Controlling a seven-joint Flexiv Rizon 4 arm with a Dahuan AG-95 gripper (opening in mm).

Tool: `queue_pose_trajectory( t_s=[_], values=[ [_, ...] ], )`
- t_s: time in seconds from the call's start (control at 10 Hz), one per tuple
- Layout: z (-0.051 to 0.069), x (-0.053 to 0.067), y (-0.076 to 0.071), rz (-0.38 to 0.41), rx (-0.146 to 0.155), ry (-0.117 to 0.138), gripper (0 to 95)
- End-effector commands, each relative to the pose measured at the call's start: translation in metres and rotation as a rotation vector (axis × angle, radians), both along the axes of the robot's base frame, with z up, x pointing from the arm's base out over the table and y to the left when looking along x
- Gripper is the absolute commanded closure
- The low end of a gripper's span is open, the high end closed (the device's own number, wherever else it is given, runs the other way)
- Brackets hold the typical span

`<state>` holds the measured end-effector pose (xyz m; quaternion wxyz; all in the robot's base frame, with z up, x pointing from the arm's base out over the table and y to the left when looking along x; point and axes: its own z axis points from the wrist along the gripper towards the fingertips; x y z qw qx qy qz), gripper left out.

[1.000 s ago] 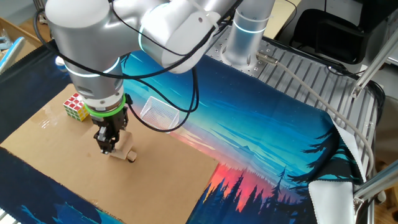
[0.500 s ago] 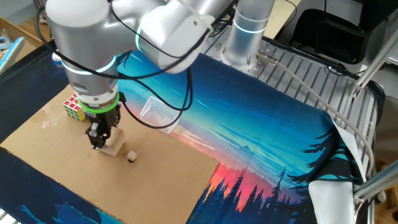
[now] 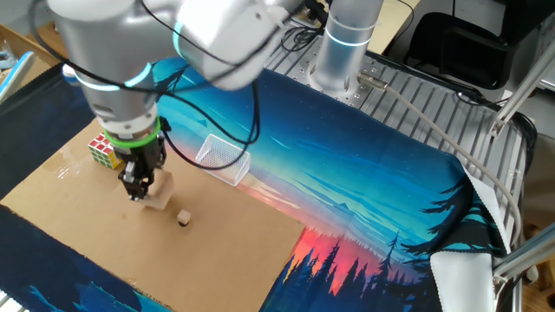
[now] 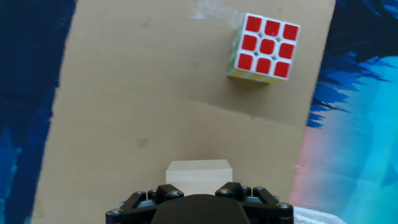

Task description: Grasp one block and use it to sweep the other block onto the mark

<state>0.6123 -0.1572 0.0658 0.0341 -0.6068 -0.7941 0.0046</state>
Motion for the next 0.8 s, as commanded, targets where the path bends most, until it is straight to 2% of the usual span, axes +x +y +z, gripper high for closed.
queue_pose_trajectory(
  t_s=[0.1, 0.5, 0.8],
  values=[
    [0.004, -0.015, 0.001, -0.027, 0.004, 0.009, 95.0],
    [0.001, -0.039, 0.016, -0.082, 0.015, 0.016, 95.0],
    [0.008, -0.051, 0.034, -0.115, 0.018, 0.020, 95.0]
  ],
)
